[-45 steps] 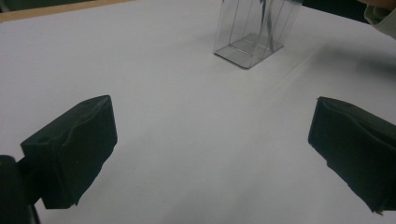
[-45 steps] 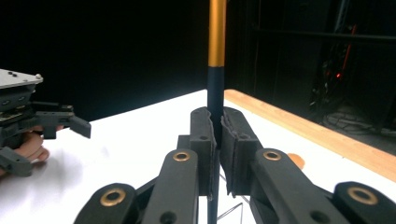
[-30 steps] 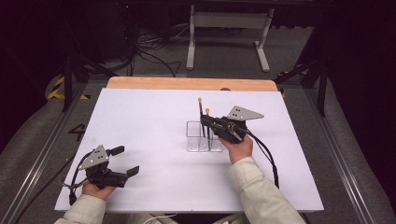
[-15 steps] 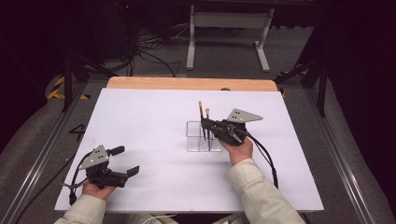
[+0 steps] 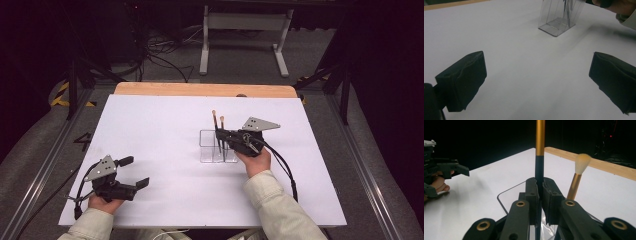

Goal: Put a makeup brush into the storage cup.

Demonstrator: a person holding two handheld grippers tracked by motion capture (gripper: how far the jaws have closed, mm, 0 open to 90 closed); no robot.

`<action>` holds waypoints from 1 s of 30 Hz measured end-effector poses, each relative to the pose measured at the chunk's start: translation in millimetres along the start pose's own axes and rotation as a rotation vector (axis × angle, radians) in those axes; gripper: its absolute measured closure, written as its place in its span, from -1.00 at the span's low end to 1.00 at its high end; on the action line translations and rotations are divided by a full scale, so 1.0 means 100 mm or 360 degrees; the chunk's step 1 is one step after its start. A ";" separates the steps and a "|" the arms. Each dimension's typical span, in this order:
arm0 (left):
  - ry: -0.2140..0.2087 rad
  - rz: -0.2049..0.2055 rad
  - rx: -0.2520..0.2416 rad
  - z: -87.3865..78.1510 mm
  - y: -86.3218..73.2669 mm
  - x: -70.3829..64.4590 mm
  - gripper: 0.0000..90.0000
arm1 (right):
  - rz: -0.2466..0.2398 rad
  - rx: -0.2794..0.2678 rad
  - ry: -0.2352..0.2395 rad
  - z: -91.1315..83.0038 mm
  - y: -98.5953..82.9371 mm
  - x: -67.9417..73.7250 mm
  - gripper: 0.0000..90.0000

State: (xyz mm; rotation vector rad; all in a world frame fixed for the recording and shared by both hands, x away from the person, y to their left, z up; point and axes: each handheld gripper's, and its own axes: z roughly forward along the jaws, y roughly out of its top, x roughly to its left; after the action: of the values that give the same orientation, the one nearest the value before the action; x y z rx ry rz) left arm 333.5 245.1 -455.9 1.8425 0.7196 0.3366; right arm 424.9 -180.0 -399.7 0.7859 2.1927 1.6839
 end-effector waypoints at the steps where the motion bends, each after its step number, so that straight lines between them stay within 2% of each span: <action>1: -0.0004 0.0001 0.0003 0.00 0.00 0.00 -0.96 | 0.0003 0.0003 0.0002 0.00 0.00 0.00 0.85; 4: -0.0002 0.0002 0.0004 0.00 0.00 0.00 -0.96 | 0.0006 0.0005 0.0000 0.00 0.00 0.00 0.84; 5: -0.0005 0.0002 0.0003 0.00 0.00 0.00 -0.96 | 0.0006 0.0008 0.0009 0.00 0.00 0.00 0.78; 8: -0.0006 0.0001 -0.0001 0.00 0.00 0.00 -0.96 | 0.0046 -0.0023 0.0065 -0.02 0.01 0.00 0.38; 10: -0.0007 -0.0007 -0.0002 0.00 0.00 0.00 -0.96 | 0.0053 -0.0033 0.0078 -0.02 0.02 0.01 0.32; 11: -0.0009 -0.0007 -0.0002 0.00 0.00 0.00 -0.96 | 0.0046 -0.0043 0.0074 -0.03 0.03 0.02 0.23; 12: -0.0010 0.0000 0.0004 0.00 0.00 0.00 -0.96 | 0.0033 -0.0076 0.0077 -0.07 0.06 0.05 0.02; 13: -0.0008 0.0000 0.0005 0.00 0.00 0.00 -0.96 | 0.0033 -0.0076 0.0077 -0.07 0.06 0.05 0.02; 14: -0.0010 -0.0001 0.0002 0.00 0.00 0.00 -0.96 | 0.0013 -0.0095 0.0081 -0.12 0.09 0.07 -0.15; 16: -0.0011 -0.0004 -0.0002 -0.01 0.00 0.00 -0.96 | 0.0002 -0.0107 0.0086 -0.14 0.10 0.07 -0.23; 19: -0.0012 -0.0006 -0.0008 -0.01 0.00 -0.01 -0.96 | -0.0026 -0.0118 0.0068 -0.22 0.14 0.10 -0.52; 20: -0.0008 0.0007 -0.0012 -0.01 0.00 -0.01 -0.96 | -0.0004 -0.0140 0.0073 -0.28 0.16 0.10 -0.75; 21: -0.0009 0.0006 -0.0006 -0.02 0.00 -0.01 -0.96 | -0.0004 -0.0140 0.0073 -0.28 0.16 0.10 -0.75; 22: -0.0011 -0.0003 -0.0010 -0.02 0.00 -0.01 -0.96 | -0.0034 -0.0119 0.0066 -0.34 0.17 0.10 -0.93; 27: -0.0015 0.0006 -0.0011 -0.04 0.00 -0.01 -0.96 | -0.0088 -0.0106 0.0066 -0.46 0.21 0.14 -0.99; 30: -0.0011 0.0009 -0.0019 -0.05 0.01 -0.02 -0.96 | -0.0110 -0.0132 0.0068 -0.55 0.23 0.17 -0.99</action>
State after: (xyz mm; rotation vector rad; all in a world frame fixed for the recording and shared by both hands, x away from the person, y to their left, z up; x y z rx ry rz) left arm 329.6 247.6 -453.3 1.8339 0.7064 0.3370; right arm 388.1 -210.7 -360.2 0.6515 2.1366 1.7600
